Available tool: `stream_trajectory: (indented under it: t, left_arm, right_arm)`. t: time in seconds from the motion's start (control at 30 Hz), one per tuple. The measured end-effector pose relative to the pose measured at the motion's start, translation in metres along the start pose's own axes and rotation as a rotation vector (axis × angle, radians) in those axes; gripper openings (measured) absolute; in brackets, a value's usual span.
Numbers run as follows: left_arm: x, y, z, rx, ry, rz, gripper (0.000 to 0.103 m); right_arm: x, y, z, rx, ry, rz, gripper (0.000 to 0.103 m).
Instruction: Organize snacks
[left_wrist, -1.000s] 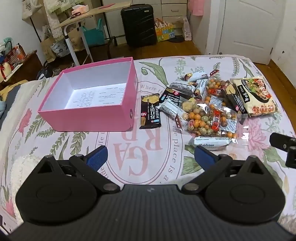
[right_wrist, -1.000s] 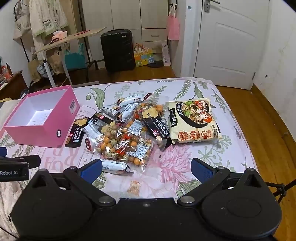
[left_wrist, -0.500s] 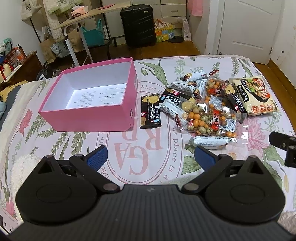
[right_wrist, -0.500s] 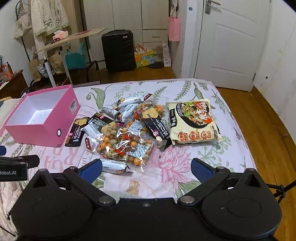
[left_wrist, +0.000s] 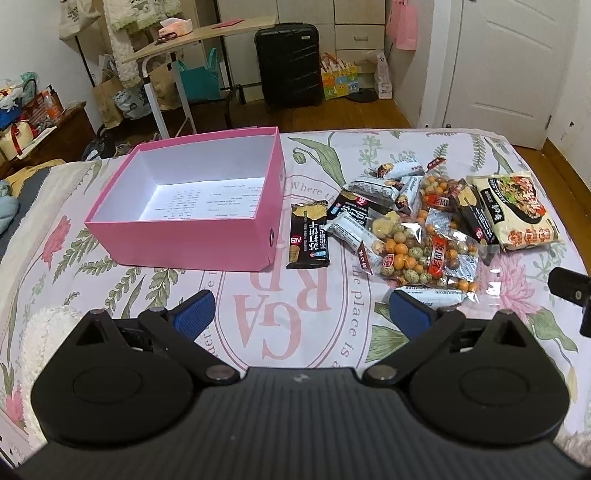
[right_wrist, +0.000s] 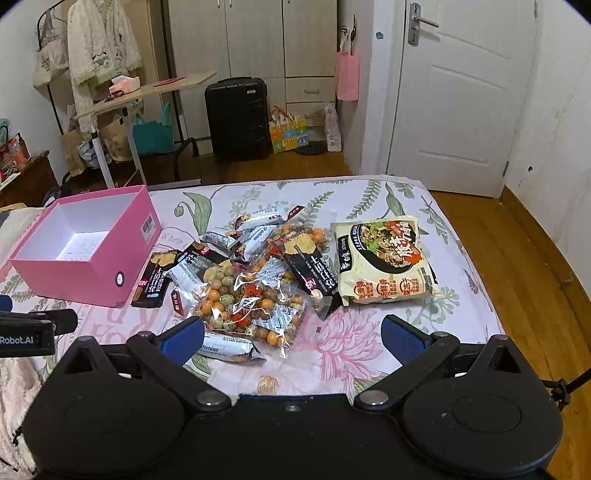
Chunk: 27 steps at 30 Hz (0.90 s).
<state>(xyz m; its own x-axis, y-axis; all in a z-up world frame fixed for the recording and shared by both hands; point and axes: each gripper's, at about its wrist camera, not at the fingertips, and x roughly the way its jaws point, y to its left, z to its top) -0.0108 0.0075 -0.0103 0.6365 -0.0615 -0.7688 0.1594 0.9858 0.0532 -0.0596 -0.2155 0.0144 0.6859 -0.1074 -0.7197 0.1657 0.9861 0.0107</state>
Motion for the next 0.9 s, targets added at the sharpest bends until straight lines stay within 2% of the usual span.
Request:
stream_trajectory:
  t: [0.37, 0.9]
  left_arm:
    - [0.0011, 0.0005, -0.0006, 0.003, -0.010, 0.001, 0.102]
    - [-0.0013, 0.0039, -0.0044, -0.012, -0.053, -0.013, 0.102]
  right_arm:
    - [0.0044, 0.0042, -0.0038, -0.032, -0.003, -0.031, 0.103]
    - [0.0006, 0.0057, -0.0058, -0.041, -0.035, -0.015, 0.103]
